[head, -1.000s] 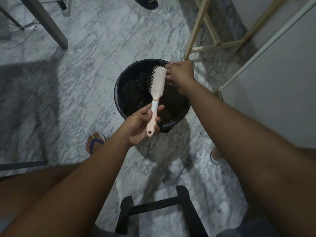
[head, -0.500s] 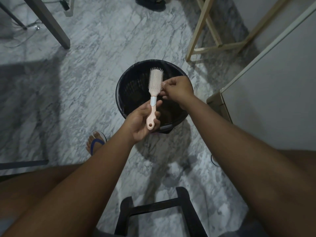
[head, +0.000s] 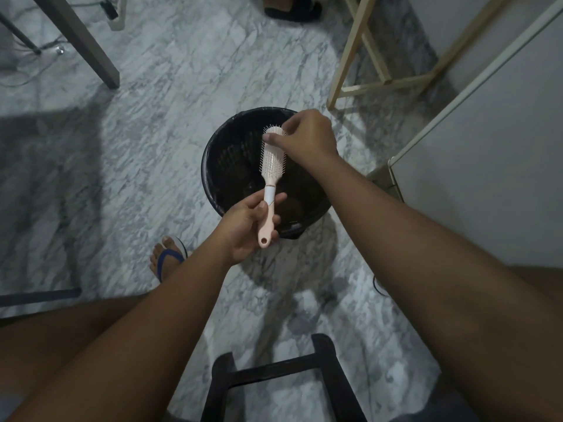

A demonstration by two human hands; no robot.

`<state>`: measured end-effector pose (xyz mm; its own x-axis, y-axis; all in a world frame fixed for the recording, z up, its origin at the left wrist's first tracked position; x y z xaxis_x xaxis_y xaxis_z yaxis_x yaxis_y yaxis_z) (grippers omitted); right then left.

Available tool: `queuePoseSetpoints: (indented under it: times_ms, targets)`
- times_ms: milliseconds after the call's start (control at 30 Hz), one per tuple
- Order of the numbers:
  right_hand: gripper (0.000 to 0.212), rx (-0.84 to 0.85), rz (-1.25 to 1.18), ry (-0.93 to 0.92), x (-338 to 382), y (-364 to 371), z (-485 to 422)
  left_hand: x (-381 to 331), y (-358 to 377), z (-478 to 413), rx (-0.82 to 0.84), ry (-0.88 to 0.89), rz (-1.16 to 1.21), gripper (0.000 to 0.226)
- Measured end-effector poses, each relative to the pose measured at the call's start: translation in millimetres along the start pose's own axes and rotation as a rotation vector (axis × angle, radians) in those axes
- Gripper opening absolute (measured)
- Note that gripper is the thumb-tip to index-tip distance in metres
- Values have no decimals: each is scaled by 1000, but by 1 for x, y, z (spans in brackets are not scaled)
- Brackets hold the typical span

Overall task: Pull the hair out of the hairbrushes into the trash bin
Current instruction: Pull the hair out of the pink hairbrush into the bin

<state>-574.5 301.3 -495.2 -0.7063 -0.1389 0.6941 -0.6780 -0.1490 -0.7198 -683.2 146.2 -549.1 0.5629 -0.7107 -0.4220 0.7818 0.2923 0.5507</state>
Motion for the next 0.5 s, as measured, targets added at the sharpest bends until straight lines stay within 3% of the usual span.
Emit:
queuePoseSetpoints:
  times_ms: [133,233,300,367,433,500]
  targets:
    - [23,-48,-44,52,-11,0,-11,-3,-6,5,46,-20,33,37]
    - [24,-74,-283,128,-21,3,-6,-8,-3,7,88,-25,90,37]
    - [8,13,-484,115,-21,5,7,-11,0,8,91,-20,119,36]
    - [42,163,-550,44,-18,6,21,-13,1,8,94,-25,144,35]
    - [73,251,-398,-63,-21,3,28,-14,2,8,99,-39,138,37]
    - [77,270,-297,-118,-22,-1,28,-13,1,8,93,-47,118,38]
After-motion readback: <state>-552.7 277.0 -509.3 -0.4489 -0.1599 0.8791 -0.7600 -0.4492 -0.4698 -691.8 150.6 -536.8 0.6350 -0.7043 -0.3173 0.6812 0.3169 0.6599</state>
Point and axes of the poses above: each hand's wrist, its own z-axis away from the middle knuckle, its own y-axis out of the palm, x = y × z, the point moved 3 cm from there along -z, towards the middle knuckle, and after that the axes turned 10 degrees about -y, right-handed, at the moved point
